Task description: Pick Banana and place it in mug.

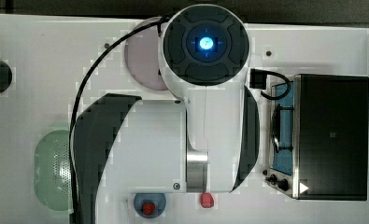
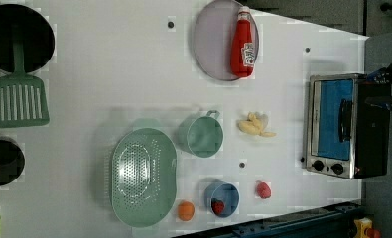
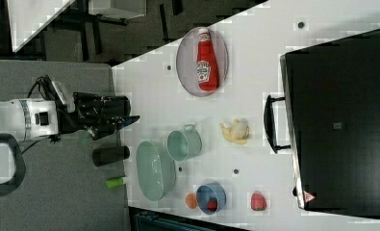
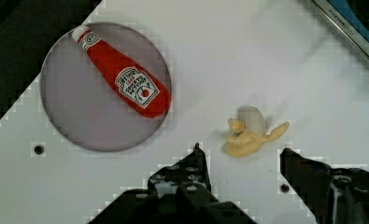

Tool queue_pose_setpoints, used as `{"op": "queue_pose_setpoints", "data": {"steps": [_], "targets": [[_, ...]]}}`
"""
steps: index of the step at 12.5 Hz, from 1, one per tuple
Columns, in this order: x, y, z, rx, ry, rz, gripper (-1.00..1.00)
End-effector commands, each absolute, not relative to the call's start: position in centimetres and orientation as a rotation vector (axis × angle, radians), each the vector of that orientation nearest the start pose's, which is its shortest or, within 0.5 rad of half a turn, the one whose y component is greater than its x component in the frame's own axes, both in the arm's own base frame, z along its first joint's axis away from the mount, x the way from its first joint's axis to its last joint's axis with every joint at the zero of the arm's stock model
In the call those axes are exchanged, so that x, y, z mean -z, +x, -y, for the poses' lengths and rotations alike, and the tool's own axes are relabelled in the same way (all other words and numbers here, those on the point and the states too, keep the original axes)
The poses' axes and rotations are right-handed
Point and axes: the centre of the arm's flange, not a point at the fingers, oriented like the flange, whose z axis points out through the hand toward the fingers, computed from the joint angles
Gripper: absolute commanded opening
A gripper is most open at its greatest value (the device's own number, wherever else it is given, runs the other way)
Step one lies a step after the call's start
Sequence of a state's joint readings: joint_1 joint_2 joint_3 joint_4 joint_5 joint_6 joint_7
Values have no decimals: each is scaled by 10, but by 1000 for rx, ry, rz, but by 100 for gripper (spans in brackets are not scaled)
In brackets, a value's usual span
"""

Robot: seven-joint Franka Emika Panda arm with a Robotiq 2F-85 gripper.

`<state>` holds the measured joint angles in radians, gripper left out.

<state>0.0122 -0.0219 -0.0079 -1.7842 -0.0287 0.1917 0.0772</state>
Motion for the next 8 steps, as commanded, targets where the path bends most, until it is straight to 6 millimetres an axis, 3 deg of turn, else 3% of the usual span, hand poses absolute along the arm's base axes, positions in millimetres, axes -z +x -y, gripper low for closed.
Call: {"op": "queue_pose_setpoints", "data": {"steps": [1, 2, 5, 8], "targets": [[-624, 412, 23, -4, -2878, -1359, 76], [-616, 413, 23, -26, -2884, -1360, 100], [-566, 430, 22, -60, -2896, -1357, 100], [-494, 451, 21, -24, -2894, -1340, 100]]}}
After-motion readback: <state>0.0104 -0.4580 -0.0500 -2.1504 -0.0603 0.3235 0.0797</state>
